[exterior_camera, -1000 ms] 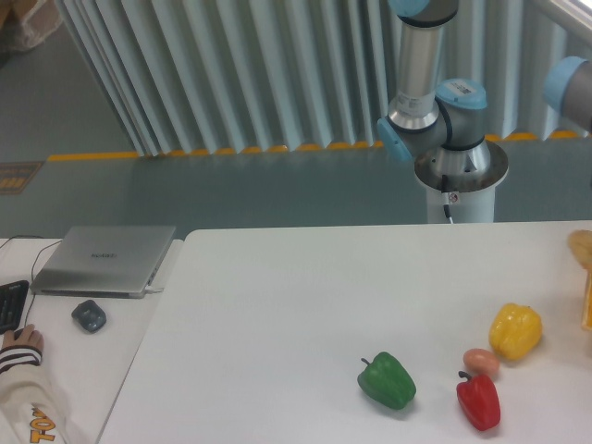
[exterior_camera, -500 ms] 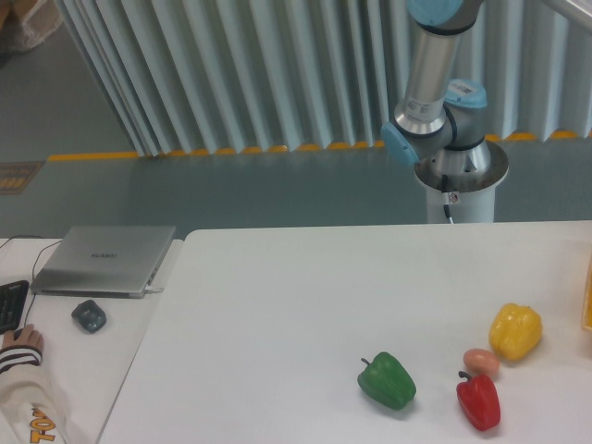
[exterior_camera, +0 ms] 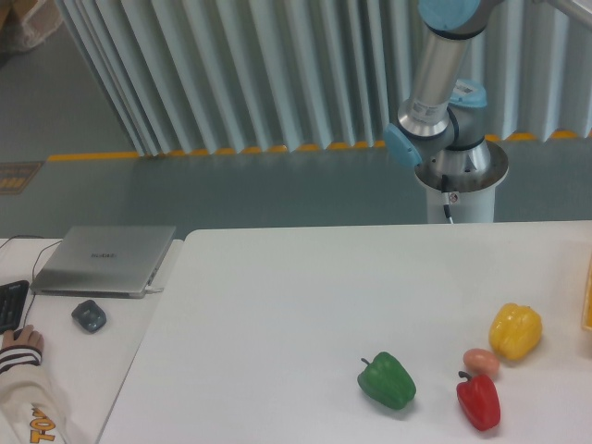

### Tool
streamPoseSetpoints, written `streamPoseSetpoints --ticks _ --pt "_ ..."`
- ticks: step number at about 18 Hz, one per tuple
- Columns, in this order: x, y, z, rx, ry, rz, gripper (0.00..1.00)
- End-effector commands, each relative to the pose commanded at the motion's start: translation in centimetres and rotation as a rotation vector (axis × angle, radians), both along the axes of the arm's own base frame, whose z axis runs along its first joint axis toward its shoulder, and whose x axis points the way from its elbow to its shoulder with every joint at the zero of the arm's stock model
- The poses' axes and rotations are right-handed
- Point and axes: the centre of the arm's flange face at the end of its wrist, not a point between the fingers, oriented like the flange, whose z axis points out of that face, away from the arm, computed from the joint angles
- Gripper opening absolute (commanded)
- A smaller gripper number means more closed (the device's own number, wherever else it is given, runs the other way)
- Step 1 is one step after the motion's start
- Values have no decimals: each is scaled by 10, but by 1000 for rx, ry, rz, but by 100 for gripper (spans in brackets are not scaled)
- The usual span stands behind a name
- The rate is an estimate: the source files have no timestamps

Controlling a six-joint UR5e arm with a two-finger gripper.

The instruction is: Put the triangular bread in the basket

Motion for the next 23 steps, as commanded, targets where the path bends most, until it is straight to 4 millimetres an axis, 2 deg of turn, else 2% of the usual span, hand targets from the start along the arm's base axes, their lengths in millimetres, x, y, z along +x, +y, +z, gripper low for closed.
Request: streamPoseSetpoints --ticks 3,7,8,13,18,23 --pt "16 24 1 79 -24 53 100" --pt "35 42 13 91 -9 54 100" --pt "42 54 14 94 -7 61 100" --pt "61 83 18 105 -2 119 100" --pt "85 114 21 109 7 103 100" --pt "102 132 21 113 4 94 100"
